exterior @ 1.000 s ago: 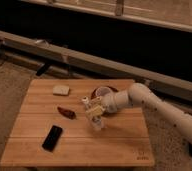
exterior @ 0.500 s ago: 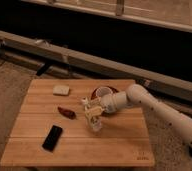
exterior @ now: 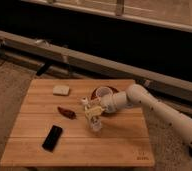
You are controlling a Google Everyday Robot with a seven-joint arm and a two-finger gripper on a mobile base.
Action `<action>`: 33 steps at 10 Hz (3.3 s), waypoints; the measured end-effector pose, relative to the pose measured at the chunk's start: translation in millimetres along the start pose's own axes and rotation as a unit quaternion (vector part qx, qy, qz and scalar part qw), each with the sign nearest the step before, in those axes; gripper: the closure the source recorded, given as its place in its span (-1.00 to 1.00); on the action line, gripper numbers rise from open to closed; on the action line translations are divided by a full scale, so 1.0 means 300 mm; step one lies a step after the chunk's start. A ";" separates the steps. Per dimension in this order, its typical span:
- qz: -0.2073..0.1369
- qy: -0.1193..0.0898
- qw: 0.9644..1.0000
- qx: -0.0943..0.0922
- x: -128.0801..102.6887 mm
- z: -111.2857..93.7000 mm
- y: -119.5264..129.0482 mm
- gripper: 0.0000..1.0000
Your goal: Stand the bottle upright
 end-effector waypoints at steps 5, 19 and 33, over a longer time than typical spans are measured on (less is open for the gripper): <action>0.008 -0.079 0.997 -0.007 0.034 -0.007 0.004 1.00; -0.074 -0.213 0.974 0.021 0.028 -0.059 0.037 1.00; -0.105 -0.181 0.978 0.014 0.051 0.010 0.072 0.02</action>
